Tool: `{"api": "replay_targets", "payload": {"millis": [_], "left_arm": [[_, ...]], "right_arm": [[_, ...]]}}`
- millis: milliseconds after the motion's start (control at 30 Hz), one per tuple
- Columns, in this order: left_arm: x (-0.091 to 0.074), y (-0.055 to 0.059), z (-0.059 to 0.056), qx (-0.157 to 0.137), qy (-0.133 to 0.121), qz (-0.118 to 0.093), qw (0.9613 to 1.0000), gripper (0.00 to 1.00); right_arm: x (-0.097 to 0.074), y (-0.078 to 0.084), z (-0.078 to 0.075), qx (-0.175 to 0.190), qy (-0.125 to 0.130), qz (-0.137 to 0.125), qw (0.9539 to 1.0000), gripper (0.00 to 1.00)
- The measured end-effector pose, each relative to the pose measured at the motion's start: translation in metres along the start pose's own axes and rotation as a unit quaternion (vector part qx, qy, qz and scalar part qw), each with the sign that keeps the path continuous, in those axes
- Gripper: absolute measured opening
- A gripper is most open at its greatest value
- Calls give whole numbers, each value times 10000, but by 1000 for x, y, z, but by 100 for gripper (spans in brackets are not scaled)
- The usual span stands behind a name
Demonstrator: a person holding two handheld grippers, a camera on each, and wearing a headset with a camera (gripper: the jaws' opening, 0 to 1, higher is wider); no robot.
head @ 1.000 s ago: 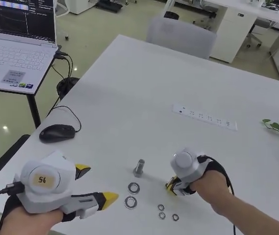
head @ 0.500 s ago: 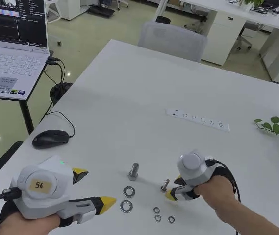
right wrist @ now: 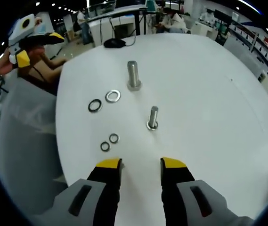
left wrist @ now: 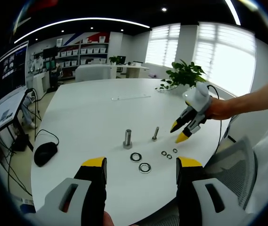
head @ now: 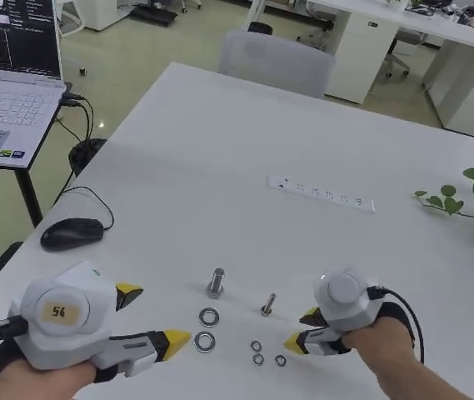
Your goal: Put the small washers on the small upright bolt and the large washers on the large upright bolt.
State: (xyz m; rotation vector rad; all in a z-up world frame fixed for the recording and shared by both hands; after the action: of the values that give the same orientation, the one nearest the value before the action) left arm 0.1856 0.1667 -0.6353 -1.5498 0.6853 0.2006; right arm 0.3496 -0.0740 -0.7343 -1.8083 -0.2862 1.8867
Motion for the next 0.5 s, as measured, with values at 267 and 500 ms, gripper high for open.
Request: {"api": "replay_targets", "payload": {"millis": [267,500], "left_arm": [[0,-1,-3,17,16,-14,10000,59],[-2,1,-4,-5,-1,1,10000,59]], "right_arm": [[13,13,21,-167,-235,140,9995,27],[18,14,28,-222,-347,209,9989,24]]}}
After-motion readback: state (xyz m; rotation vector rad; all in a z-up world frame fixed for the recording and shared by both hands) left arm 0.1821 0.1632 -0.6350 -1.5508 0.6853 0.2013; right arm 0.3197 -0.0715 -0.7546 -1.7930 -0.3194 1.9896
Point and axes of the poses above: the centre of the closed fingertips' face, and the gripper's own axes: x roughly forward along the fingers, z roughly to its left, y roughly out of its underside, the point moved 7 cm from there along -x, roughly backward along the fingers, and after that the axes turned 4 degrees about -y, right-handed, at the moved point
